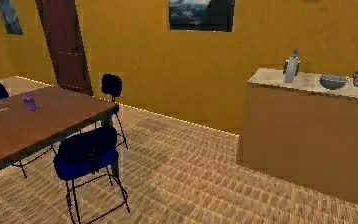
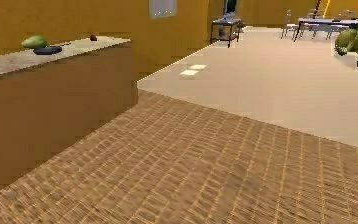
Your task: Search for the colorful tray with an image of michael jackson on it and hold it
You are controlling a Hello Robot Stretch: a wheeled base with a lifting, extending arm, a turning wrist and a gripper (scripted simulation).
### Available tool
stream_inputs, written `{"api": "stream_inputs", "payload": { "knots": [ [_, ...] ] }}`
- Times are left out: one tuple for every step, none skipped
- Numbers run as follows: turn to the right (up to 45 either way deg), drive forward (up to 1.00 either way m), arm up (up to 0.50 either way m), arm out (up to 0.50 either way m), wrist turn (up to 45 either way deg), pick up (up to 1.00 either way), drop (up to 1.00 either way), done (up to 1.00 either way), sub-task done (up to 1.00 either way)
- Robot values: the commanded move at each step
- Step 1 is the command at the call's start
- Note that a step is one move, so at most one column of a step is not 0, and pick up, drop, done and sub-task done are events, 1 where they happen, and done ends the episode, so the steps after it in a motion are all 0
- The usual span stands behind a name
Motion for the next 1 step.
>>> {"api": "stream_inputs", "payload": {
  "knots": [
    [30.0, 0.0, 0.0, 0.0, 0.0, 0.0, 0.0, 0.0, 0.0]
  ]
}}
